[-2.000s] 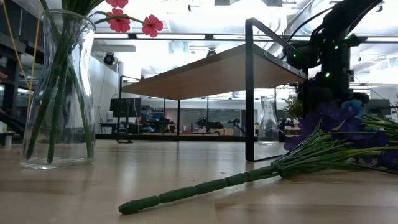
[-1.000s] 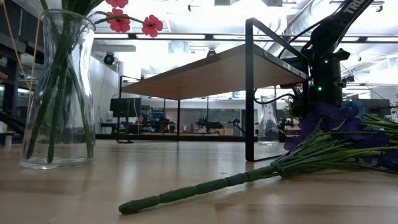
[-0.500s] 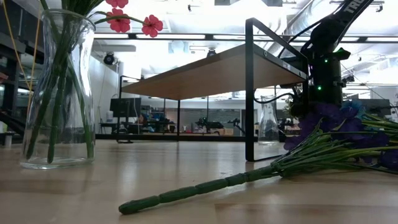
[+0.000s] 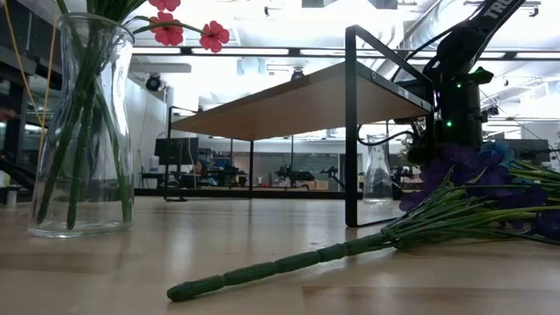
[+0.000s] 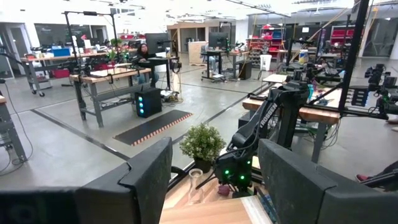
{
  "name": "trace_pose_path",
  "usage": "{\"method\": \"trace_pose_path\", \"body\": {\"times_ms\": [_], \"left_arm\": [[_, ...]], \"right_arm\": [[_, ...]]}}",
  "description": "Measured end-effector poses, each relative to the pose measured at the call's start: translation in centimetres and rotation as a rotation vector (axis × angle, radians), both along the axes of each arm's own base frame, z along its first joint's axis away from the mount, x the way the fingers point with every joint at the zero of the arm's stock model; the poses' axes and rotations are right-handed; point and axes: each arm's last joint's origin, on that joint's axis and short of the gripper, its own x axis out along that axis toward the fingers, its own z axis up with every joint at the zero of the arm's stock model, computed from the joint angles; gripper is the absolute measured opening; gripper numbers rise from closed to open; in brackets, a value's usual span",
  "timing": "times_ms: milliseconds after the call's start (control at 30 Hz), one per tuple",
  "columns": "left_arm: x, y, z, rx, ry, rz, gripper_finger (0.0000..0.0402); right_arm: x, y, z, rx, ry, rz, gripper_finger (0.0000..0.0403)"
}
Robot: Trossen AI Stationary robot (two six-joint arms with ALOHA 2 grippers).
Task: Pick and place flowers into a vace then onto a shelf
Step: Put the red tulip into the top transparent vase
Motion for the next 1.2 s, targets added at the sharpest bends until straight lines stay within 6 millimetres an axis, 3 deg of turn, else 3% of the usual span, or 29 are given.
{"method": "trace_pose_path", "body": {"times_ms": [1200], "left_arm": [[0.0, 0.0, 0.0, 0.0, 0.0, 0.0, 0.0269]], "right_arm": [[-0.06, -0.08, -0.01, -0.025, 0.013, -0.05, 0.0006]]}}
